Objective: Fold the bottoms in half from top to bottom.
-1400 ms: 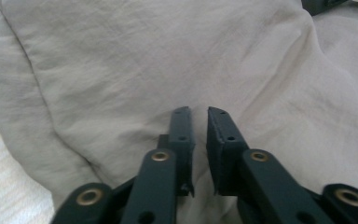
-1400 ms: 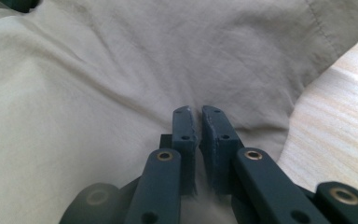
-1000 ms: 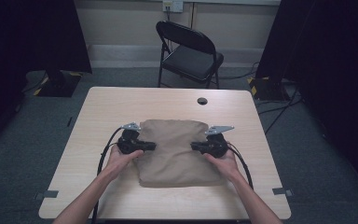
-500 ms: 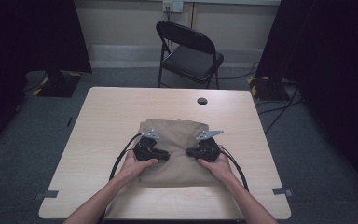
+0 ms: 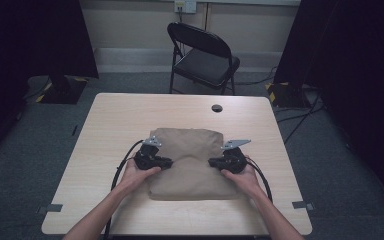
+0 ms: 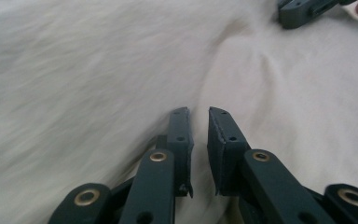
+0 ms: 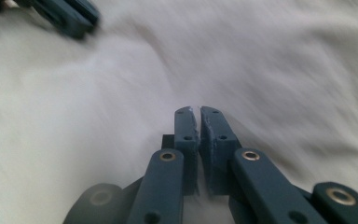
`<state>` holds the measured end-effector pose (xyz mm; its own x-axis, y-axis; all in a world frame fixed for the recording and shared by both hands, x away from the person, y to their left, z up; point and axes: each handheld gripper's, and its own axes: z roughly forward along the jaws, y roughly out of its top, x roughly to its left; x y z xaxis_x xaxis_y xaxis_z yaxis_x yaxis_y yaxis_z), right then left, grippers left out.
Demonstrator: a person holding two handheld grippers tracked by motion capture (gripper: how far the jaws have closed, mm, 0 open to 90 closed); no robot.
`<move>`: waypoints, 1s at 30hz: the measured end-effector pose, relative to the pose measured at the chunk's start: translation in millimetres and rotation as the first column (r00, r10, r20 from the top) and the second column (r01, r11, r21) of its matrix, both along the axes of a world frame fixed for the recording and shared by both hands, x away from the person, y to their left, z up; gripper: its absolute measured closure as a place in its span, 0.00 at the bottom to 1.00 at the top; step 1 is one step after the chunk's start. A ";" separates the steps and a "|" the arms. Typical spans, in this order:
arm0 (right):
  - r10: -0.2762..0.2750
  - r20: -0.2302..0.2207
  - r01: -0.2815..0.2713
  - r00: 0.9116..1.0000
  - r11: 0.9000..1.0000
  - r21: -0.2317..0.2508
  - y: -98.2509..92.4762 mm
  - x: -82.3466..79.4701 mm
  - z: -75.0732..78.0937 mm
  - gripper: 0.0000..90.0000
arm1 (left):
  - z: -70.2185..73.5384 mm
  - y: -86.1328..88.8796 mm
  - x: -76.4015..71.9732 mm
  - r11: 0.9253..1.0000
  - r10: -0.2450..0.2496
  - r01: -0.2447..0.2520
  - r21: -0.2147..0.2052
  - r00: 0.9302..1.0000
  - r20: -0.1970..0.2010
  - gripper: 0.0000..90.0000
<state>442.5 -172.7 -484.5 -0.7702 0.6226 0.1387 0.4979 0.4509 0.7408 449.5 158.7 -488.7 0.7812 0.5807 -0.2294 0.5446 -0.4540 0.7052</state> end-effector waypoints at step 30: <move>-0.025 -0.033 0.024 0.999 0.999 -0.037 -32.5 -13.2 -3.3 0.90 | 0.3 32.2 -9.2 1.000 -0.003 0.002 -0.013 0.999 -0.038 0.90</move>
